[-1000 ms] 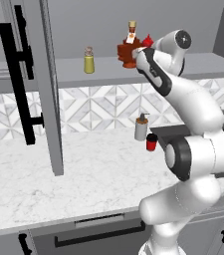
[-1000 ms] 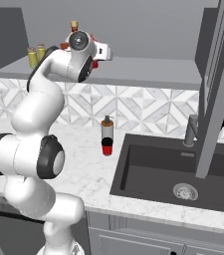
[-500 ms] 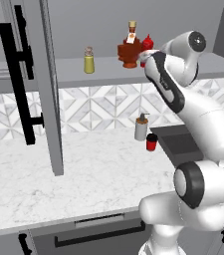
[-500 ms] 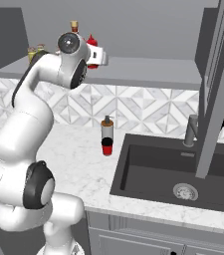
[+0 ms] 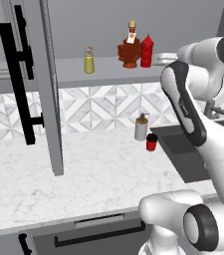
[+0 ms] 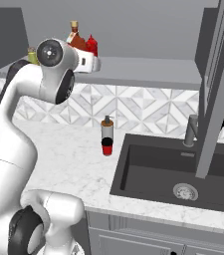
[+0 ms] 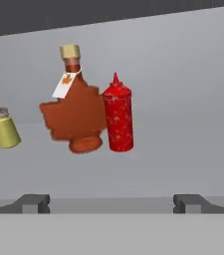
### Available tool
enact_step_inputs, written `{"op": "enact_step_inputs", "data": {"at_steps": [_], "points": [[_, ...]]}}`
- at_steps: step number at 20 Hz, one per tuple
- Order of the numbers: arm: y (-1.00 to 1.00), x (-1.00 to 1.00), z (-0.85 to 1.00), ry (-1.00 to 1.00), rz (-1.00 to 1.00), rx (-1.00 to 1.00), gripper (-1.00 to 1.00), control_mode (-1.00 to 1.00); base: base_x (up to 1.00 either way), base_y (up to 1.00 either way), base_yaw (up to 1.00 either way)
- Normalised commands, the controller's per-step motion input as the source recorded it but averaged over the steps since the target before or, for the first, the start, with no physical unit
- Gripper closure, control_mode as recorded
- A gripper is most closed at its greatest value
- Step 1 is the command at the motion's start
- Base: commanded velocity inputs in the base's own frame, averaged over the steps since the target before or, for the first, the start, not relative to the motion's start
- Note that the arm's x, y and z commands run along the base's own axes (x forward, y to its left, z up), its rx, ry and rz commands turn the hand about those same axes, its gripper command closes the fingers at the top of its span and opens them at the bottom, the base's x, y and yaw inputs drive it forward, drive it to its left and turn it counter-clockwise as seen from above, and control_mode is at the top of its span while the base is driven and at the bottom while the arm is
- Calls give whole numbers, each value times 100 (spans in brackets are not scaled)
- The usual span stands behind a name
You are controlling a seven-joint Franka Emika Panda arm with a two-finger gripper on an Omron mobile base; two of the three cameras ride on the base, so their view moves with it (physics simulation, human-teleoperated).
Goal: Put the shaker and condiment bottle from the counter next to their counterparts in the cabinet.
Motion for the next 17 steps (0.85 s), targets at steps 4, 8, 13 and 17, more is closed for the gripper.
{"op": "enact_step_inputs", "data": {"at_steps": [4, 8, 13, 17], "points": [[-12, -100, 52, -17, 0, 0, -100, -100, 0, 0, 0], [-9, -100, 49, -19, 0, 0, -100, -100, 0, 0, 0], [-3, -100, 33, -14, 0, 0, -100, -100, 0, 0, 0], [-2, -100, 31, -12, 0, 0, -100, -100, 0, 0, 0]]}}
